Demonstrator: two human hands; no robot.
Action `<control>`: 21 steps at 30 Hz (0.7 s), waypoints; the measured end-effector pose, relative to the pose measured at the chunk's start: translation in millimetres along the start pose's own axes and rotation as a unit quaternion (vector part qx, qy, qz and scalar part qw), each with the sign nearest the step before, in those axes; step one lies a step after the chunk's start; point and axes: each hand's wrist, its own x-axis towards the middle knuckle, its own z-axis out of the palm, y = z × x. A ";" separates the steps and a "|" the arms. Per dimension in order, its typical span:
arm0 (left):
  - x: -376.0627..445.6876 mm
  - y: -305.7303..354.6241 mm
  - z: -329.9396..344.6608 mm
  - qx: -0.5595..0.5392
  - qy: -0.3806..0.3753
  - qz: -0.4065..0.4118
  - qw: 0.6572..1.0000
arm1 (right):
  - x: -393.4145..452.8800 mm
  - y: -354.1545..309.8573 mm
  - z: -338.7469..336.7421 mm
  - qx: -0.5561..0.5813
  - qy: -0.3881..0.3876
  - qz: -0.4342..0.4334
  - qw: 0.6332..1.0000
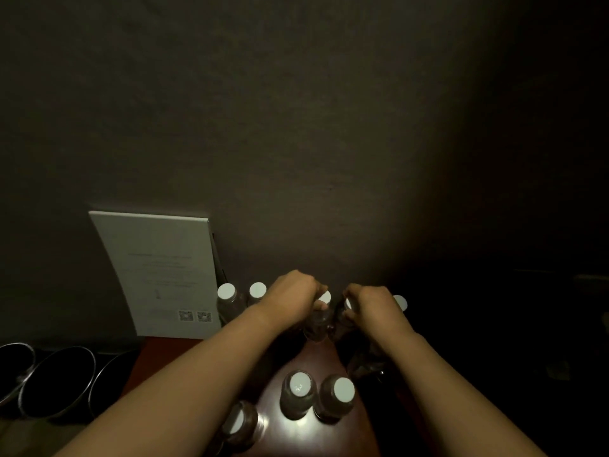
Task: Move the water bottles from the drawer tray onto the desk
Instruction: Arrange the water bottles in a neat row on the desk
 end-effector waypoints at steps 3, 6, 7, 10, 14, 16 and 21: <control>-1.1 5.6 -6.0 0.023 -0.001 -0.003 1.000 | -6.8 1.6 -11.5 0.032 -0.005 0.003 0.999; 0.0 8.9 -10.6 0.039 0.000 -0.006 0.999 | -12.3 11.3 -32.0 0.085 0.061 0.012 0.994; 0.8 11.3 -10.9 0.042 0.003 -0.004 0.999 | -12.9 17.9 -39.0 0.093 0.085 0.019 0.992; 4.7 23.9 -9.0 0.042 0.024 0.021 0.999 | -14.8 40.6 -53.7 0.066 0.084 0.053 0.993; 12.5 45.1 -1.0 0.010 0.014 0.054 0.998 | -17.8 55.4 -55.2 0.028 -0.003 0.060 0.998; 15.2 50.1 2.9 0.007 -0.007 0.055 0.998 | -17.3 57.5 -50.6 0.014 -0.027 0.046 0.998; 19.2 51.1 6.3 -0.016 -0.006 0.036 0.999 | -10.3 61.7 -40.3 -0.013 -0.042 0.006 0.999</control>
